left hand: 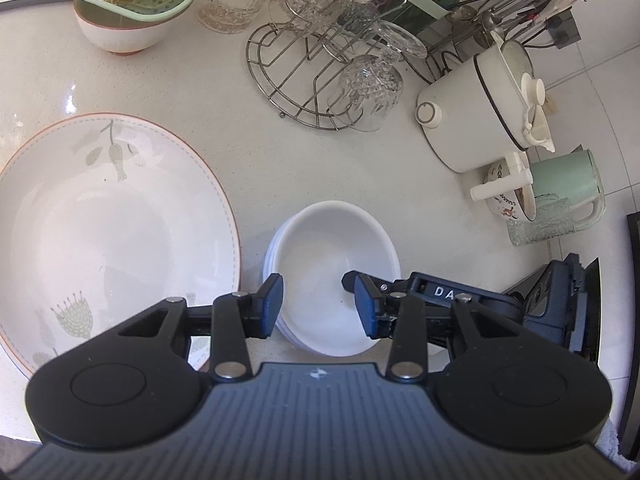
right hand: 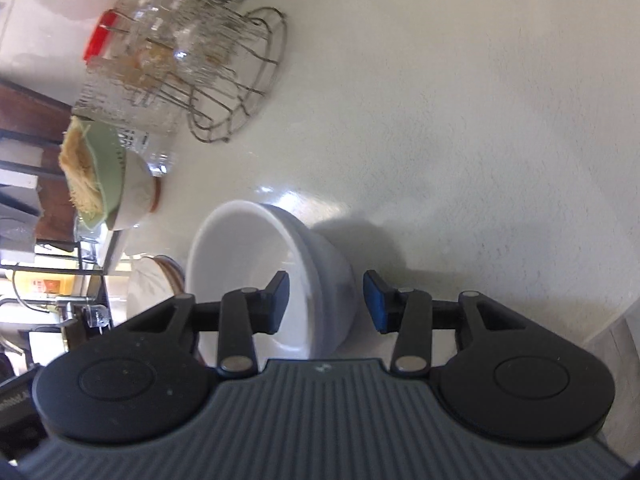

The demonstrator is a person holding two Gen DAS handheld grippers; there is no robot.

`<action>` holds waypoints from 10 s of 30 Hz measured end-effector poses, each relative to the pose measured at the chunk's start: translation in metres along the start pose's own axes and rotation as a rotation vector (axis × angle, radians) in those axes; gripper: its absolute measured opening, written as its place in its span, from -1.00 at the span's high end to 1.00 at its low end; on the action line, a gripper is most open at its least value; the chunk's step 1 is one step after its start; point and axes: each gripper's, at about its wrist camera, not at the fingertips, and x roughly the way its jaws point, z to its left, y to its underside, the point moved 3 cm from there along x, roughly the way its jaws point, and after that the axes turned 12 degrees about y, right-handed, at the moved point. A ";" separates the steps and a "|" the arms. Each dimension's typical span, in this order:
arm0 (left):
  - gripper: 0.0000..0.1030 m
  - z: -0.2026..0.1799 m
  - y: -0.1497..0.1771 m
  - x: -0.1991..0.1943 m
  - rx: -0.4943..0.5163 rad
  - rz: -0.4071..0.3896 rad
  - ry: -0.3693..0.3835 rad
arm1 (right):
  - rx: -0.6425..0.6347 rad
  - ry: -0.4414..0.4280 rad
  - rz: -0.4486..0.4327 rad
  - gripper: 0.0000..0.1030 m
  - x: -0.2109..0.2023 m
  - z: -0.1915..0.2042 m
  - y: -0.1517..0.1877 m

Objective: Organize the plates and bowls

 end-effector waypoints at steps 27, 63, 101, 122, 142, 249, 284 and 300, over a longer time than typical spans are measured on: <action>-0.21 -0.047 0.002 0.044 0.120 0.109 -0.009 | 0.038 0.035 -0.025 0.50 -0.025 -0.049 0.001; 0.40 -0.029 0.027 0.110 0.047 0.181 -0.084 | 0.012 0.054 -0.034 0.52 -0.032 -0.066 0.003; 0.66 -0.035 0.023 0.052 0.078 0.100 -0.034 | -0.037 0.000 -0.089 0.49 -0.066 -0.046 0.014; 0.65 -0.022 0.009 -0.014 0.093 0.025 -0.015 | -0.113 -0.034 -0.118 0.49 -0.081 0.010 0.031; 0.65 0.051 -0.006 -0.090 0.046 -0.045 -0.015 | -0.215 -0.034 -0.128 0.48 -0.054 0.094 0.065; -0.86 -0.056 0.120 -0.244 0.233 -0.424 -0.312 | -0.618 -0.056 -0.495 -0.13 -0.186 0.090 0.130; -0.91 -0.038 0.122 -0.246 0.090 -0.407 -0.434 | -0.702 0.003 -0.431 -0.37 -0.192 0.088 0.126; -0.91 -0.042 0.124 -0.244 0.114 -0.374 -0.443 | -0.701 0.010 -0.432 -0.37 -0.194 0.087 0.126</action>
